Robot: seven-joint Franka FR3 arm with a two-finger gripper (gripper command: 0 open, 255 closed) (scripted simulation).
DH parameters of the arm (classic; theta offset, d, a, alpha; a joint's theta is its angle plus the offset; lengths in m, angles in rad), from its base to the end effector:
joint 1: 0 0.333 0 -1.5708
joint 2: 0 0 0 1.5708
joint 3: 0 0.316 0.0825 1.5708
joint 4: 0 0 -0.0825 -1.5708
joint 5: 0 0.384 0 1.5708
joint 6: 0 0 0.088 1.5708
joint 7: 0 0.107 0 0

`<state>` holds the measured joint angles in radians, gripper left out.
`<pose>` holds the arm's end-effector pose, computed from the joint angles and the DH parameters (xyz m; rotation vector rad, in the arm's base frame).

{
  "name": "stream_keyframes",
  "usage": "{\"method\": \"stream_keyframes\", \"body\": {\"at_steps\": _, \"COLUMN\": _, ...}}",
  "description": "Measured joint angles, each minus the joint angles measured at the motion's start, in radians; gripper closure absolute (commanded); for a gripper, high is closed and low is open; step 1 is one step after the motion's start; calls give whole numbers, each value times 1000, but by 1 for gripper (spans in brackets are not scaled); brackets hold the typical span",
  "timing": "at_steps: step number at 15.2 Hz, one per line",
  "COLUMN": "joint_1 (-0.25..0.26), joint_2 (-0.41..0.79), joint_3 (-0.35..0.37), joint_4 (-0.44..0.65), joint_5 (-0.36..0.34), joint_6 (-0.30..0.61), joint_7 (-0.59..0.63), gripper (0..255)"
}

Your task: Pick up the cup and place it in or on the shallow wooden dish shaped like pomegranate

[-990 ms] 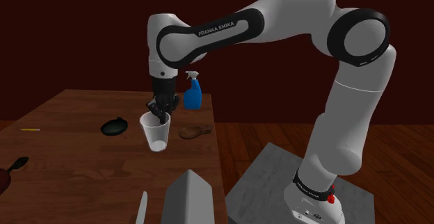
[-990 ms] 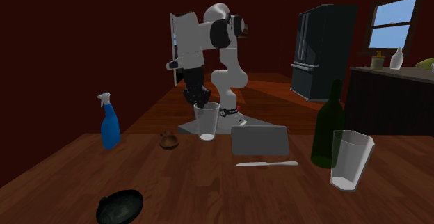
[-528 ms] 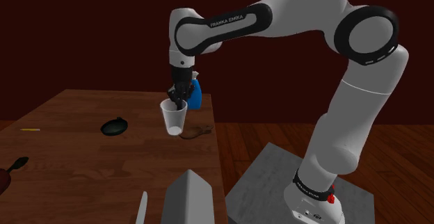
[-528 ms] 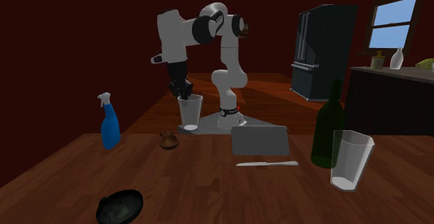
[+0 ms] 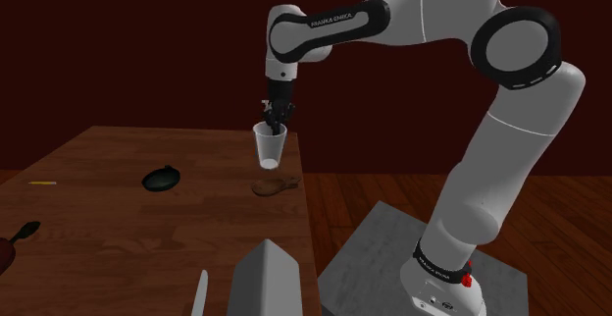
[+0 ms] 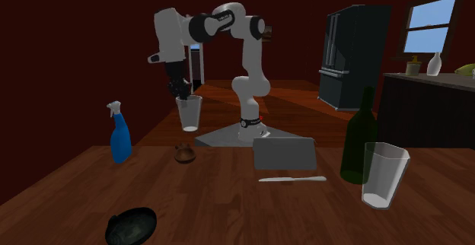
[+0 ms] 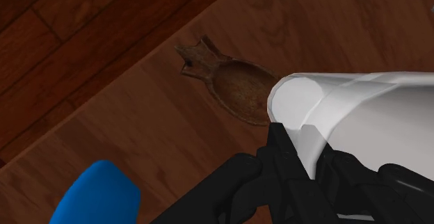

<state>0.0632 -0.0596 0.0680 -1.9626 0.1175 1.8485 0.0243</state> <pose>0.5298 0.0798 0.4949 -3.0347 -0.1083 0.0953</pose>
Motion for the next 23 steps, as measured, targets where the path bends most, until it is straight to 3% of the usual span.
{"method": "stream_keyframes", "body": {"at_steps": 6, "joint_1": -42, "joint_2": 3, "joint_3": -47, "joint_4": -6, "joint_5": -8, "joint_6": -1, "joint_7": -87, "gripper": 255}}
{"method": "stream_keyframes", "body": {"at_steps": 23, "joint_1": -40, "joint_2": 68, "joint_3": -46, "joint_4": -167, "joint_5": 1, "joint_6": 223, "joint_7": -113, "gripper": 255}}
